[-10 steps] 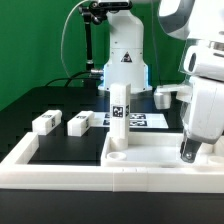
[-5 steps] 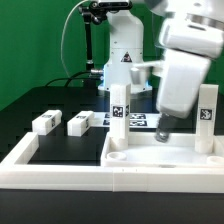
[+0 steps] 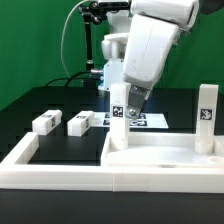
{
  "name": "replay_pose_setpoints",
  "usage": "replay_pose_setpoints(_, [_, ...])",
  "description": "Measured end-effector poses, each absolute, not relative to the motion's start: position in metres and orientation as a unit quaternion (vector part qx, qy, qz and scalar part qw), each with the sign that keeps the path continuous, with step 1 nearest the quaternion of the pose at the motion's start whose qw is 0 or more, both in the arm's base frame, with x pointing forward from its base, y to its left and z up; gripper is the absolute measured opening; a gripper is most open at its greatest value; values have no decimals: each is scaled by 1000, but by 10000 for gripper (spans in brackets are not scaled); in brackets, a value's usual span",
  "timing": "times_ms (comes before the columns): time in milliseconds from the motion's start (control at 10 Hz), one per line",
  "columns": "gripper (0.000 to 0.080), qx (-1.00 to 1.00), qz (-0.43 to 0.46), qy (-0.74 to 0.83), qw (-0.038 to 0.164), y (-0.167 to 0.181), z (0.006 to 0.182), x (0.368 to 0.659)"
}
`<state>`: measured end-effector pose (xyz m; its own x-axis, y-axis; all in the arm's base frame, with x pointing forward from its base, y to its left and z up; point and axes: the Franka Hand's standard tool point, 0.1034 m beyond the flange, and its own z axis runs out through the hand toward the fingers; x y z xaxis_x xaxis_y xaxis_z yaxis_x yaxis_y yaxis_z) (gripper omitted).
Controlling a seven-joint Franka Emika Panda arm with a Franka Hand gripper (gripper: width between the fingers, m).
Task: Assemble desk
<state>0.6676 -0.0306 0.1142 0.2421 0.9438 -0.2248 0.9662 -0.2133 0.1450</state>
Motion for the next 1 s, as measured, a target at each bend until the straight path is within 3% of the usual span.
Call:
replay_pose_setpoints(300, [649, 824, -34, 551, 129, -32, 112, 666])
replay_pose_setpoints(600, [649, 913, -29, 389, 116, -55, 103, 637])
replay_pose_setpoints(1000, [649, 958, -16, 264, 112, -56, 101, 635])
